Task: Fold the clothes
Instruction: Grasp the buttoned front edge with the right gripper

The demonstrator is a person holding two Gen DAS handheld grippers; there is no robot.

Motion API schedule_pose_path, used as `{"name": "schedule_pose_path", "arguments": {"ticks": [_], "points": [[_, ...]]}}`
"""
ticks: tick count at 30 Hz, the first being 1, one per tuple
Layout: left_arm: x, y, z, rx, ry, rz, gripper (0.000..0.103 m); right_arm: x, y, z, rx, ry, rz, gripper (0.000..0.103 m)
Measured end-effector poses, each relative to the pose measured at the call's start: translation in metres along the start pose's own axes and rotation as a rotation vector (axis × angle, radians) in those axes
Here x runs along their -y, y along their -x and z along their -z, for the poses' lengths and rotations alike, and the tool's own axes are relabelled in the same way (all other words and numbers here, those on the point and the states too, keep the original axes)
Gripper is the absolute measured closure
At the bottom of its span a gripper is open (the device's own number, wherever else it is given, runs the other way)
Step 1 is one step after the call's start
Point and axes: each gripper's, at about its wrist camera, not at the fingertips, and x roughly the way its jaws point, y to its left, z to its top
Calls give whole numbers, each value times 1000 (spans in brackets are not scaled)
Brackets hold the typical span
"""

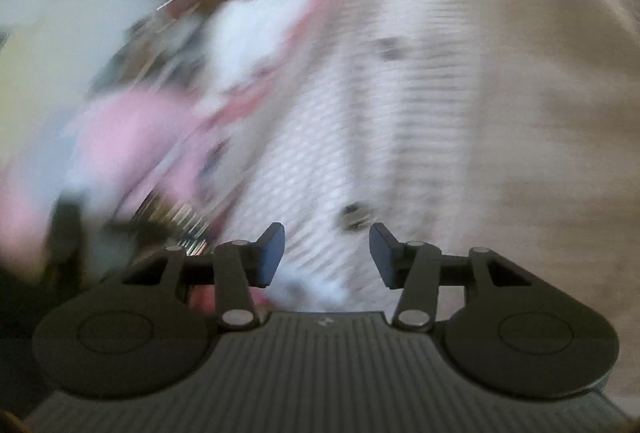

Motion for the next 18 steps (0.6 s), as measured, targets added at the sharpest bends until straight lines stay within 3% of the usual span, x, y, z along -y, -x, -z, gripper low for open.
{"name": "schedule_pose_path", "arguments": {"ticks": [5,10,14,18], "points": [[-24,12,-2,66,208,77,48,40,-38,-5,-65,-208,131,57],[-40,-2,-8,92,395,136,44,36,-54,0,-73,-227,136,59],[-48,-27,-11,67,520,130,45,23,-61,9,-93,-146,177,91],[-51,-40,-12,61,586,156,45,8,-61,14,-90,-57,205,100]]}}
